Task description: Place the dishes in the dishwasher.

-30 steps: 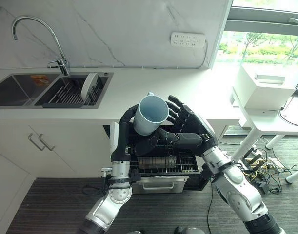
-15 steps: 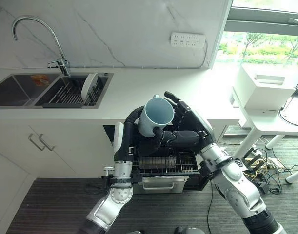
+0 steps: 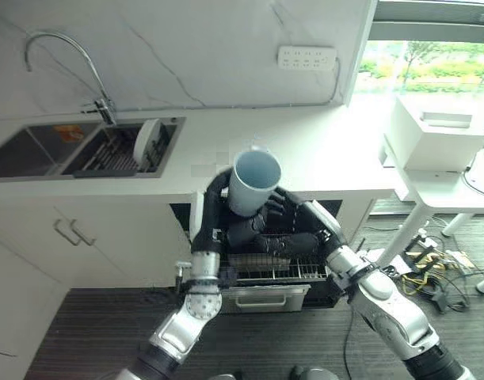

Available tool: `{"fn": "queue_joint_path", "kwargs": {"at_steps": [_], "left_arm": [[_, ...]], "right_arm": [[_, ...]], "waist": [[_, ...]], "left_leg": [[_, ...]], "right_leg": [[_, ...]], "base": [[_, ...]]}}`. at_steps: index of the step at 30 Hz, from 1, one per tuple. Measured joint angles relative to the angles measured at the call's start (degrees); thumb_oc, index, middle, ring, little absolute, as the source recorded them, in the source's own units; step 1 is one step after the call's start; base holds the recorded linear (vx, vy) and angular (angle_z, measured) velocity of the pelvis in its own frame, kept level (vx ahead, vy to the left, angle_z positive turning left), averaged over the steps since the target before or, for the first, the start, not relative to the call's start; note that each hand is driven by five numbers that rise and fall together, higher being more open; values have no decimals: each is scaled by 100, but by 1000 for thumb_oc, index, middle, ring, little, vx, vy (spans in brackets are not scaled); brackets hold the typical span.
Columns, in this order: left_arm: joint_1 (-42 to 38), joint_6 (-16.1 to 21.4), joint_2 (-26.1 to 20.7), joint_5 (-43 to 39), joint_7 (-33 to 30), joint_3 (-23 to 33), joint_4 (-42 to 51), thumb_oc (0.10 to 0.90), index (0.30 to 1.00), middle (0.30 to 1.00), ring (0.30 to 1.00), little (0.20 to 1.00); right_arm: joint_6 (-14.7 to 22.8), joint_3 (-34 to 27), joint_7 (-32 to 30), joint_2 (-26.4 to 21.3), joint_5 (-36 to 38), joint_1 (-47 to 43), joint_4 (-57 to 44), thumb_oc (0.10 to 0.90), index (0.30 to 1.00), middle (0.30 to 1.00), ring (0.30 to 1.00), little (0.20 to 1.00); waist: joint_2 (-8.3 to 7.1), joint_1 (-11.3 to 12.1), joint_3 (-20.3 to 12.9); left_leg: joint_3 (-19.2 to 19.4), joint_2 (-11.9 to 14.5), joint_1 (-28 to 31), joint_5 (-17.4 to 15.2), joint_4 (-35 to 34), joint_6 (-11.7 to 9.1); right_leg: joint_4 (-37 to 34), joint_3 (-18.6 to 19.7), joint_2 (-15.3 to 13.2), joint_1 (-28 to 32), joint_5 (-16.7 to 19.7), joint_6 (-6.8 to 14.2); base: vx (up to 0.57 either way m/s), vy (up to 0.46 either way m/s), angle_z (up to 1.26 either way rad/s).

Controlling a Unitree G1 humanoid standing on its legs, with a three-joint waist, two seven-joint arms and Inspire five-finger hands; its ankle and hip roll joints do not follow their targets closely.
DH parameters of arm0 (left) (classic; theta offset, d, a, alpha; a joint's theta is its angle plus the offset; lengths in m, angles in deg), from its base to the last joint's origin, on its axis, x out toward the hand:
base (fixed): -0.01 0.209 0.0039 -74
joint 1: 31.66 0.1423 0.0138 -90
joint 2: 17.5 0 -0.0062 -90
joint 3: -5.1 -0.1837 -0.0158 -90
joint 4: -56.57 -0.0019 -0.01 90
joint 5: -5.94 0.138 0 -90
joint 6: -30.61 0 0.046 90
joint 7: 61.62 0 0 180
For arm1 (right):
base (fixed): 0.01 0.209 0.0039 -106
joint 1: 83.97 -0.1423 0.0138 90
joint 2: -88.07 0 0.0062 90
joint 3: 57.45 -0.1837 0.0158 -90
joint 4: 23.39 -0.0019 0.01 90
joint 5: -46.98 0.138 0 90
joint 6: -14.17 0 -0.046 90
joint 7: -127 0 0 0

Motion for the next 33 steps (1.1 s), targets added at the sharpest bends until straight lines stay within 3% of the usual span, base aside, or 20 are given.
{"fn": "queue_joint_path", "kwargs": {"at_steps": [8,29,33], "left_arm": [[-45,295,-36,149,-201,245,40,400,300,300,300,300],[-21,299,-85,387,-165,336,9,400,300,300,300,300],[138,256,-259,465,-150,373,-182,400,300,300,300,300]], "right_arm": [[5,16,-133,356,56,-185,0,800,900,900,900,900],[6,-64,-19,193,43,-172,-1,800,900,900,900,900],[62,-593,52,145,47,-172,-90,800,900,900,900,900]], "waist": [[4,50,-2],[-58,28,23],[-57,24,24]], "left_leg": [[-25,-3,62,-20,-27,20],[-6,-9,101,-46,-26,60],[-3,-7,108,-63,-26,41]], "right_leg": [[-8,-22,1,65,-3,-6],[-72,-8,5,127,10,16],[-72,-2,10,129,10,16]], "base": [[-1,0,1],[0,0,0],[0,0,0]]}}
